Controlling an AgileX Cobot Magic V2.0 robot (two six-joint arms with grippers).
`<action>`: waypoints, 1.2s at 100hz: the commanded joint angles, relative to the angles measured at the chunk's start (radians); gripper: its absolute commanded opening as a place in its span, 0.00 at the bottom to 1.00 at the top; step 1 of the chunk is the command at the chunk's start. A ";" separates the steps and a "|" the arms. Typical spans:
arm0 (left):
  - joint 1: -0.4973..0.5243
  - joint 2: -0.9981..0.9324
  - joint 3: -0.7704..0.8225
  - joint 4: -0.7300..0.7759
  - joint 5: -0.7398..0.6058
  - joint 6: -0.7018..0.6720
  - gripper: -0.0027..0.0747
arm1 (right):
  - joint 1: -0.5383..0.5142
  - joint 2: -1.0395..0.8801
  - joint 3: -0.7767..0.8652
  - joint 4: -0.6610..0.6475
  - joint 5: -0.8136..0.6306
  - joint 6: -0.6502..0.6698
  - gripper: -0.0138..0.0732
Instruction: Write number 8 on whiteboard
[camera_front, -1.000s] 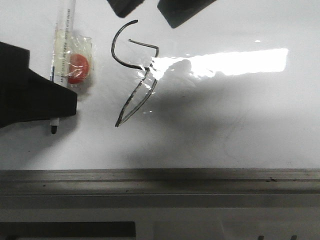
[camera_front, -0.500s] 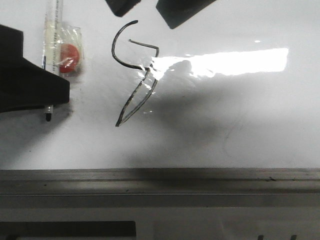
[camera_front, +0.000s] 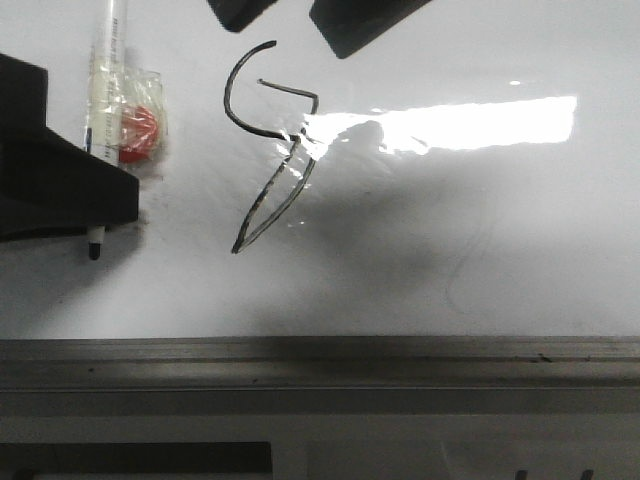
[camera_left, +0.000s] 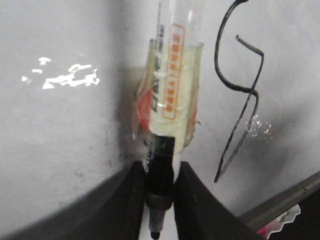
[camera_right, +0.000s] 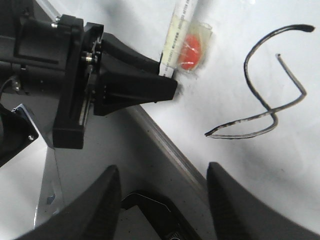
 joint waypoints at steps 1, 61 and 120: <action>0.014 -0.002 -0.018 -0.021 -0.020 -0.008 0.35 | 0.001 -0.022 -0.026 0.011 -0.055 -0.001 0.54; 0.014 -0.193 -0.018 -0.021 -0.016 -0.008 0.43 | 0.001 -0.109 -0.006 -0.072 -0.140 -0.001 0.09; 0.014 -0.655 0.121 0.256 -0.045 -0.006 0.01 | 0.001 -0.710 0.662 -0.289 -0.825 -0.005 0.09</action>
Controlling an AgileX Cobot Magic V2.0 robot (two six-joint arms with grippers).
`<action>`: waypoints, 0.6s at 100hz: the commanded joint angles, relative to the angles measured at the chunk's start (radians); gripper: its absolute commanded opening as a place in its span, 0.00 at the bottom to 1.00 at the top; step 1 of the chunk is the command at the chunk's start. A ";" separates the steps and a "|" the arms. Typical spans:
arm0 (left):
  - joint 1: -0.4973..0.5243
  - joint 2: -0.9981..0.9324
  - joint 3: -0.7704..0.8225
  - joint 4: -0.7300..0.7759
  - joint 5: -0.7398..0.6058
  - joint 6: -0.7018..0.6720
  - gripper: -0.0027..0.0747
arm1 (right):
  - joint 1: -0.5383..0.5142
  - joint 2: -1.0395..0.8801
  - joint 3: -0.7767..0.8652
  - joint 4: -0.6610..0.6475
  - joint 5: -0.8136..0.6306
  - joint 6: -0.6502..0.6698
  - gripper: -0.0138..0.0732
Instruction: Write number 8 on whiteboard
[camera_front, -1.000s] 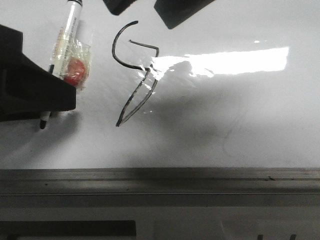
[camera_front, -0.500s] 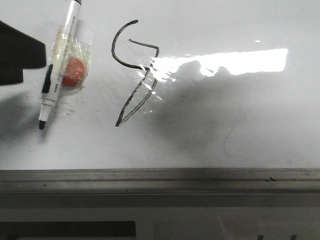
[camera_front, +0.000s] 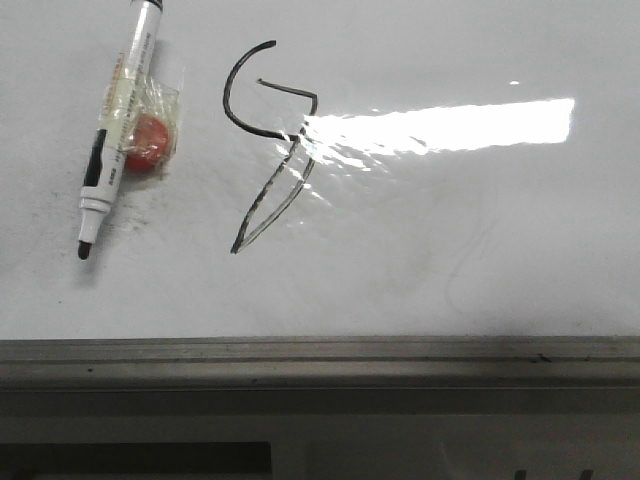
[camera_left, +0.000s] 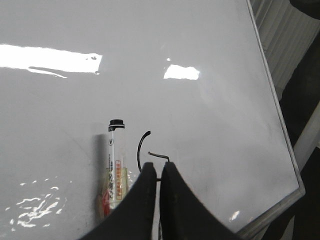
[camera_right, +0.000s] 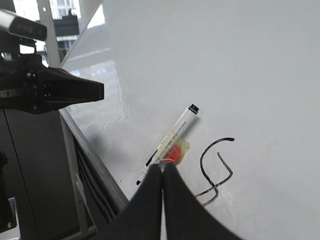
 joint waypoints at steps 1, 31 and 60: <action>0.003 -0.055 0.022 0.032 -0.077 -0.005 0.01 | 0.001 -0.091 0.069 -0.031 -0.147 -0.005 0.09; 0.003 -0.179 0.124 0.019 -0.070 -0.005 0.01 | 0.001 -0.350 0.245 -0.031 -0.143 -0.005 0.09; 0.001 -0.179 0.139 0.013 -0.060 -0.005 0.01 | 0.001 -0.364 0.276 -0.031 -0.125 -0.005 0.09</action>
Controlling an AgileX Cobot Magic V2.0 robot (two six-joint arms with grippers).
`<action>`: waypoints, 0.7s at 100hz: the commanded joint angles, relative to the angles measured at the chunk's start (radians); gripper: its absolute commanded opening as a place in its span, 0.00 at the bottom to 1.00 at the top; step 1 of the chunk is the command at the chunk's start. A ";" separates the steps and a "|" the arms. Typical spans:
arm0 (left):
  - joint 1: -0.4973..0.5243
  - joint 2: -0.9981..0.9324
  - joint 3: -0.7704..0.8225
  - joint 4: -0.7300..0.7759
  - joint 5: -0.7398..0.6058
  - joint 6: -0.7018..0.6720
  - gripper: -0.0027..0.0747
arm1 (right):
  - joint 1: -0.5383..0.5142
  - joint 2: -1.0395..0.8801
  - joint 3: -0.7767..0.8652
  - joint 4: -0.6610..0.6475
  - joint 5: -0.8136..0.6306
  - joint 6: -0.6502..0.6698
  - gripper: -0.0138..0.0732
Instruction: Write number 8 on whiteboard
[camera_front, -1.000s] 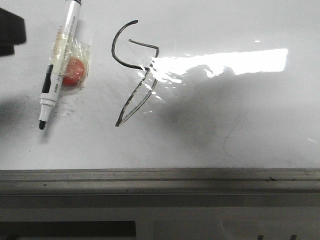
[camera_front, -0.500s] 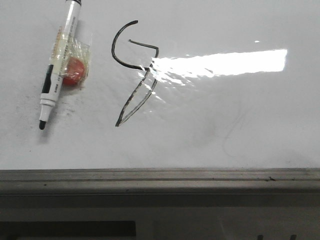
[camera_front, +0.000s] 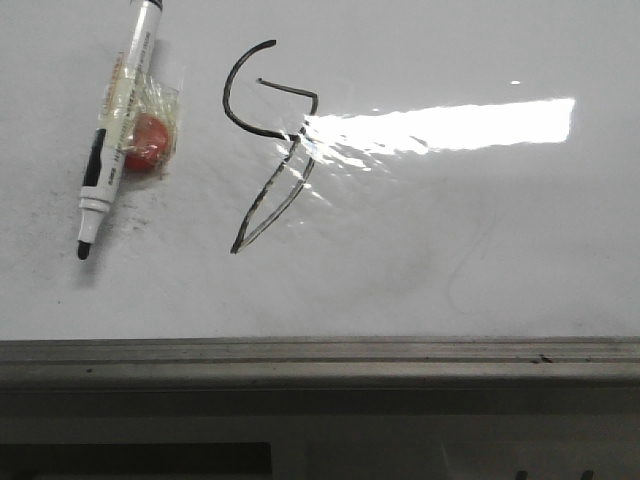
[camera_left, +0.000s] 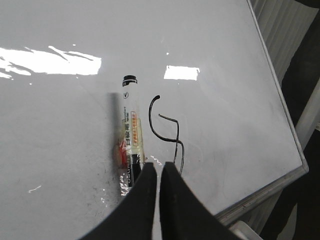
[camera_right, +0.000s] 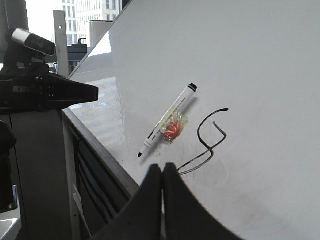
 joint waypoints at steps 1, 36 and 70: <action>0.001 0.007 -0.029 -0.007 -0.067 -0.005 0.01 | 0.001 0.007 -0.023 -0.008 -0.075 -0.005 0.09; 0.001 0.007 -0.022 -0.007 -0.067 -0.005 0.01 | 0.001 0.007 -0.023 -0.008 -0.075 -0.005 0.09; 0.143 0.007 0.008 0.267 -0.027 -0.005 0.01 | 0.001 0.007 -0.023 -0.008 -0.075 -0.005 0.09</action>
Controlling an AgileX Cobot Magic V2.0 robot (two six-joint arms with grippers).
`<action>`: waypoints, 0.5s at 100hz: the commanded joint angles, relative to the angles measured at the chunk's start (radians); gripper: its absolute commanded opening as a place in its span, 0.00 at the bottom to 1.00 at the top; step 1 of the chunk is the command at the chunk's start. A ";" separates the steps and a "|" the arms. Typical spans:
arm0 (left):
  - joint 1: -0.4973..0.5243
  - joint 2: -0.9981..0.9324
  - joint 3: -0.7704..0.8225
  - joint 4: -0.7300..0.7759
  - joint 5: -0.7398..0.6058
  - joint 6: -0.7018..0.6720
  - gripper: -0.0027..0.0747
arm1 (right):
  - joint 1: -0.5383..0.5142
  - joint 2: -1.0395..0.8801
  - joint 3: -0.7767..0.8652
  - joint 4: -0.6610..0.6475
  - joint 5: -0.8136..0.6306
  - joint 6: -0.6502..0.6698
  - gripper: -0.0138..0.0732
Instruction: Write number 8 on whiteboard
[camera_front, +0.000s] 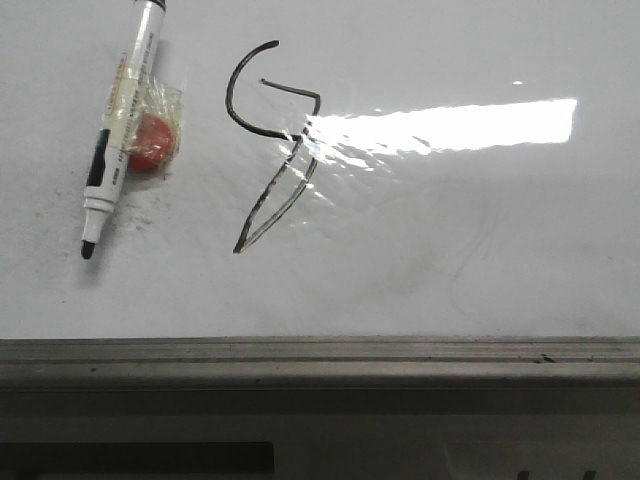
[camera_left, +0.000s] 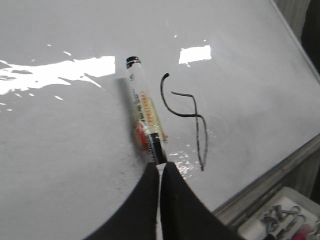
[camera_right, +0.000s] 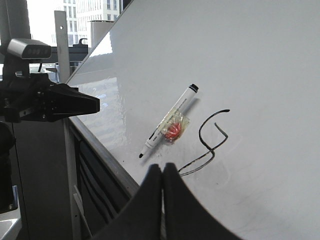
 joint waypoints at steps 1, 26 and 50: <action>0.066 0.007 -0.025 0.032 -0.049 -0.005 0.01 | 0.001 0.008 -0.023 -0.007 -0.075 -0.005 0.09; 0.375 -0.065 0.051 0.032 -0.042 -0.005 0.01 | 0.001 0.008 -0.023 -0.007 -0.075 -0.005 0.09; 0.607 -0.305 0.098 -0.031 0.164 -0.016 0.01 | 0.001 0.008 -0.023 -0.007 -0.075 -0.005 0.09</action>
